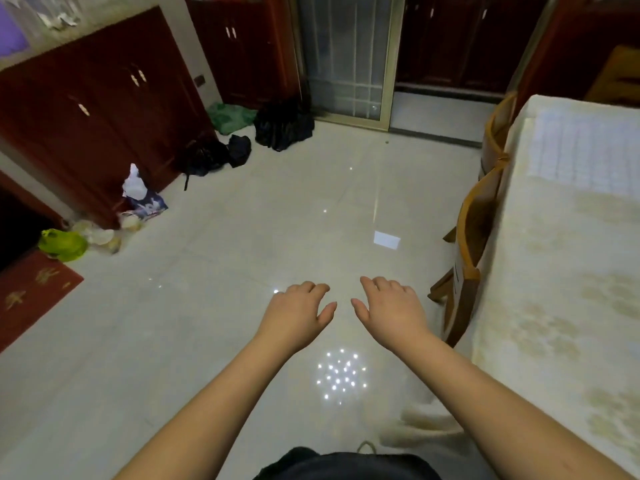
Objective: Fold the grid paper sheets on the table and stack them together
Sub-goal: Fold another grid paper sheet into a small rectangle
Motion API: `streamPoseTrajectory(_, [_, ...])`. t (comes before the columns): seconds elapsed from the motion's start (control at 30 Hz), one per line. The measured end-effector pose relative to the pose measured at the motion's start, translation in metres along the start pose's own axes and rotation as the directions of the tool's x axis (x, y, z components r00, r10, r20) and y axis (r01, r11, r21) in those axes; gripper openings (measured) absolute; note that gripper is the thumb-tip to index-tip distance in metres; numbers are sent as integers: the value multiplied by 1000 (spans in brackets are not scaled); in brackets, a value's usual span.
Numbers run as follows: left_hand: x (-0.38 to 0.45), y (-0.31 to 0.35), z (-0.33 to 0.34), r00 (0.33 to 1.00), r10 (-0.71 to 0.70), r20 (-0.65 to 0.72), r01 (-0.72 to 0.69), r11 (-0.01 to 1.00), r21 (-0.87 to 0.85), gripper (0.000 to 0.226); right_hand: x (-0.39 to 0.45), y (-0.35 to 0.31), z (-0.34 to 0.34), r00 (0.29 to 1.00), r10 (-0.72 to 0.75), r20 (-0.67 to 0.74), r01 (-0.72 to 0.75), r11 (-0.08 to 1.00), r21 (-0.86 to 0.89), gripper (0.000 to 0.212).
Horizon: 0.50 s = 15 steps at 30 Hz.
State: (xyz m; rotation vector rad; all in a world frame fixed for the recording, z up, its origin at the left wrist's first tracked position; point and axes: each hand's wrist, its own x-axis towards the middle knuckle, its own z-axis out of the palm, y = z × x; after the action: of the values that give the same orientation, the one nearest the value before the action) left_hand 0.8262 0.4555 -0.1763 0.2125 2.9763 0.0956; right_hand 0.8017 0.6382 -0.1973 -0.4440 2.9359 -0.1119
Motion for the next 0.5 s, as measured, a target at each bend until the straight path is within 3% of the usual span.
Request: streamPoseTrajectory(0.5, [233,-59,-12,977,211,-9,-211,976,-47,49,197,35,-23,982,191,16,-191,982,6,54])
